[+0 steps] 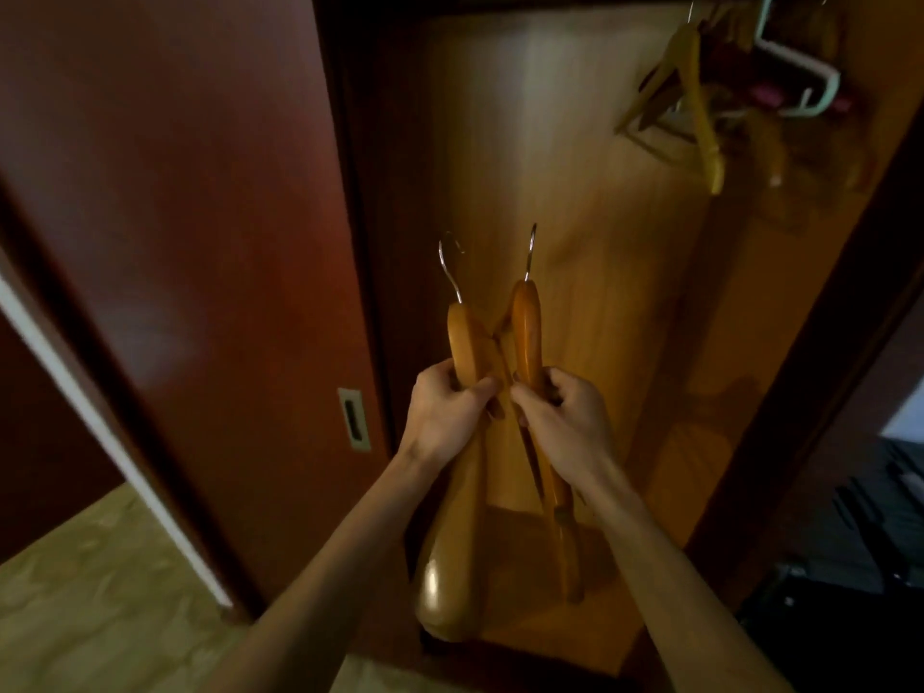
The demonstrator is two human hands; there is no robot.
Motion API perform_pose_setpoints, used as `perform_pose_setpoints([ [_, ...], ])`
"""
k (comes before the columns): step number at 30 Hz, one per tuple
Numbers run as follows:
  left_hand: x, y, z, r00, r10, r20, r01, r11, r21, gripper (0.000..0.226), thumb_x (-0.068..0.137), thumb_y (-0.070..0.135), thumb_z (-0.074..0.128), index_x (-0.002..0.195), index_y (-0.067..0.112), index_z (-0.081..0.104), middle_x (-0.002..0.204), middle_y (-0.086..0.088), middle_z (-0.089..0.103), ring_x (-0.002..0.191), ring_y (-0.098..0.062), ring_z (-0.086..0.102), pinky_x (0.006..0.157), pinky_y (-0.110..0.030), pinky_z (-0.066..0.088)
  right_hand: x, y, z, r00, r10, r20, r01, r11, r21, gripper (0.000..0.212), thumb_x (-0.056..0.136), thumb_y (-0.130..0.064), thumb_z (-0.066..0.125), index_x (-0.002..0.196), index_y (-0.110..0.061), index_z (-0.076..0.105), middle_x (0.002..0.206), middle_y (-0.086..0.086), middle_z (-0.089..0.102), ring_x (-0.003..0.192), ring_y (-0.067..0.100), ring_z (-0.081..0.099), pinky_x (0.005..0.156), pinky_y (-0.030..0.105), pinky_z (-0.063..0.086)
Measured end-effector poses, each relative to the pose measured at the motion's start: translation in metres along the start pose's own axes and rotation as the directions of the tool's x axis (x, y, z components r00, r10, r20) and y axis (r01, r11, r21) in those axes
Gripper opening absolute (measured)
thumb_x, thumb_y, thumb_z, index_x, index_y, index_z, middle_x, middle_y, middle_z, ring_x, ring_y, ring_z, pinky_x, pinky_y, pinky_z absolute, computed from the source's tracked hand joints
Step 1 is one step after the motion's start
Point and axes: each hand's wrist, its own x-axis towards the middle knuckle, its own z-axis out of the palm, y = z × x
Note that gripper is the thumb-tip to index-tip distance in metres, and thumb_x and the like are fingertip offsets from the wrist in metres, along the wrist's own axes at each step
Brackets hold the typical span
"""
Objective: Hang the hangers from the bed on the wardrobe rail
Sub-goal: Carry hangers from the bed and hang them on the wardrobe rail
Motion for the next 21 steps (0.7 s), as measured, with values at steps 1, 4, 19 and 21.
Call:
perform_pose_setpoints([
  [1, 0.024, 0.007, 0.000, 1.000, 0.015, 0.002, -0.015, 1.000, -0.005, 0.017, 0.093, 0.020, 0.067, 0.090, 0.004, 0.071, 0.074, -0.002, 0.072, 0.062, -0.009, 0.069, 0.056, -0.015, 0.051, 0.023, -0.006, -0.002, 1.000, -0.015, -0.008, 0.015, 1.000, 0.003, 0.018, 0.095, -0.033, 0.062, 0.094, -0.016, 0.070, 0.077, 0.011, 0.062, 0.068, 0.016, 0.055, 0.051, 0.019, 0.045],
  [4, 0.087, 0.032, 0.001, 0.999, 0.044, 0.009, -0.044, 0.998, -0.035, 0.014, 0.093, 0.020, 0.066, 0.090, 0.006, 0.071, 0.071, 0.001, 0.070, 0.060, -0.005, 0.067, 0.055, -0.014, 0.050, 0.083, -0.023, -0.008, 0.999, -0.039, -0.035, 0.038, 0.999, -0.009, 0.018, 0.095, -0.033, 0.060, 0.093, -0.017, 0.069, 0.080, 0.011, 0.064, 0.071, 0.021, 0.057, 0.060, 0.027, 0.048],
  [19, 0.299, 0.165, 0.030, 0.986, 0.110, 0.124, -0.084, 0.976, -0.199, 0.019, 0.088, 0.022, 0.068, 0.069, 0.018, 0.070, 0.051, 0.007, 0.065, 0.050, -0.007, 0.065, 0.053, -0.021, 0.046, 0.265, -0.156, -0.060, 0.882, -0.279, -0.380, 0.212, 0.955, -0.208, 0.023, 0.092, -0.033, 0.060, 0.072, -0.025, 0.066, 0.068, -0.005, 0.067, 0.071, 0.015, 0.067, 0.066, 0.029, 0.050],
  [21, 0.317, 0.178, 0.034, 0.978, 0.111, 0.178, -0.074, 0.977, -0.199, 0.015, 0.087, 0.023, 0.070, 0.075, 0.015, 0.074, 0.053, 0.006, 0.067, 0.053, -0.011, 0.067, 0.055, -0.021, 0.049, 0.279, -0.169, -0.070, 0.877, -0.271, -0.397, 0.195, 0.955, -0.222, 0.025, 0.093, -0.033, 0.060, 0.071, -0.025, 0.067, 0.069, -0.006, 0.068, 0.072, 0.012, 0.066, 0.066, 0.028, 0.046],
])
